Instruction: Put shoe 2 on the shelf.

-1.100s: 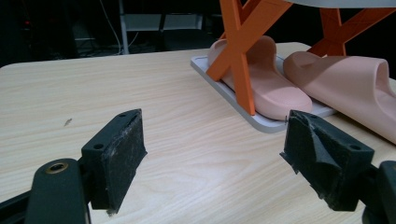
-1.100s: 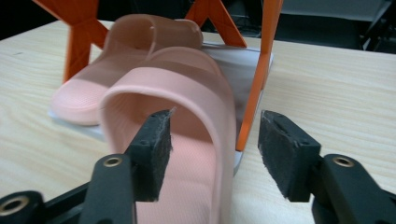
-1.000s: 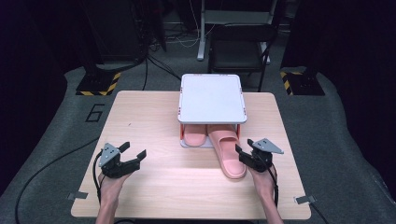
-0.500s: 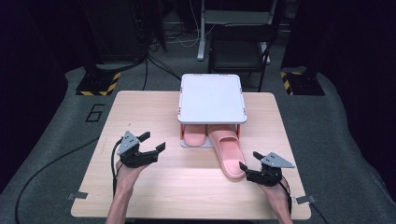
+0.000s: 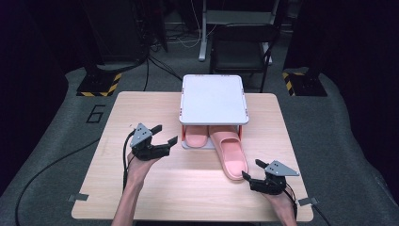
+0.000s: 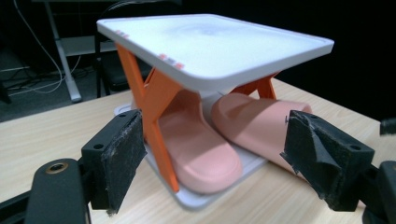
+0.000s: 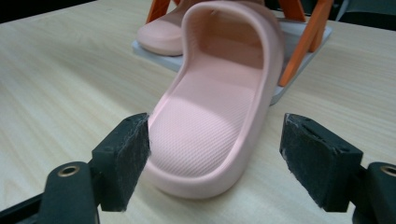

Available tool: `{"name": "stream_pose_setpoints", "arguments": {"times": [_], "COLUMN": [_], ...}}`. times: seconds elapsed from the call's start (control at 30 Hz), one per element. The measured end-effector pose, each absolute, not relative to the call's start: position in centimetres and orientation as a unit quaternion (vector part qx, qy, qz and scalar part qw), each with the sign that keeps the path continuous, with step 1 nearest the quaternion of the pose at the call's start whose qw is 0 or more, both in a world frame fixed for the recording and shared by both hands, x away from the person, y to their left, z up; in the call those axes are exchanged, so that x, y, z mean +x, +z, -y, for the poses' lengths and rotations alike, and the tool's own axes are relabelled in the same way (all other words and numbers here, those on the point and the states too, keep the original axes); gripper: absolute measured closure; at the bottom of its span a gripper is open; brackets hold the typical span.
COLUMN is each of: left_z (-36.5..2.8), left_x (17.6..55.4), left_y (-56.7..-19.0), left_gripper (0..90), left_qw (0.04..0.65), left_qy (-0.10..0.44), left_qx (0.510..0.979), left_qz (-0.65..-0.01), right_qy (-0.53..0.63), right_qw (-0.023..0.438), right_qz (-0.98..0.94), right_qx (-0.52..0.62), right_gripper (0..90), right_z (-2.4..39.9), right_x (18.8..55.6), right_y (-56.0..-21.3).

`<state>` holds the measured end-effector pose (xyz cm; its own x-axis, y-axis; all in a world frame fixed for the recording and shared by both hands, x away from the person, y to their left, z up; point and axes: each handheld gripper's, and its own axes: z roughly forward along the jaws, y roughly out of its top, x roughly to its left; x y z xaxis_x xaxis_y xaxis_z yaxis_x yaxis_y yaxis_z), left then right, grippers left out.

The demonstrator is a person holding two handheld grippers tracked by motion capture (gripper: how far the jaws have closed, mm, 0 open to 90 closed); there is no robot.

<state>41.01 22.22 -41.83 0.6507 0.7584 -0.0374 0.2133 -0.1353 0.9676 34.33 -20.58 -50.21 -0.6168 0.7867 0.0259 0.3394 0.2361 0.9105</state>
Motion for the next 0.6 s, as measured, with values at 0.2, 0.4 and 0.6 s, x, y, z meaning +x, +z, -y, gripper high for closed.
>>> {"name": "stream_pose_setpoints", "arguments": {"times": [0.2,0.4,0.6], "left_z": [-20.1,-17.9,-16.7], "left_x": [42.8,45.2,46.3], "left_y": [-40.8,-40.1,-39.4], "left_gripper": [20.0,19.9,19.9], "left_qw": [0.563,0.569,0.571], "left_qy": [0.236,0.238,0.239], "left_qx": [0.720,0.717,0.718], "left_qz": [-0.330,-0.324,-0.317], "right_qy": [0.484,0.480,0.456], "right_qw": [0.213,0.204,0.199], "right_qz": [-0.769,-0.780,-0.799], "right_qx": [0.360,0.346,0.338], "right_gripper": [23.8,23.0,23.1], "right_z": [20.5,20.3,20.1], "right_x": [33.7,33.5,33.6], "right_y": [-51.1,-51.5,-52.1]}}
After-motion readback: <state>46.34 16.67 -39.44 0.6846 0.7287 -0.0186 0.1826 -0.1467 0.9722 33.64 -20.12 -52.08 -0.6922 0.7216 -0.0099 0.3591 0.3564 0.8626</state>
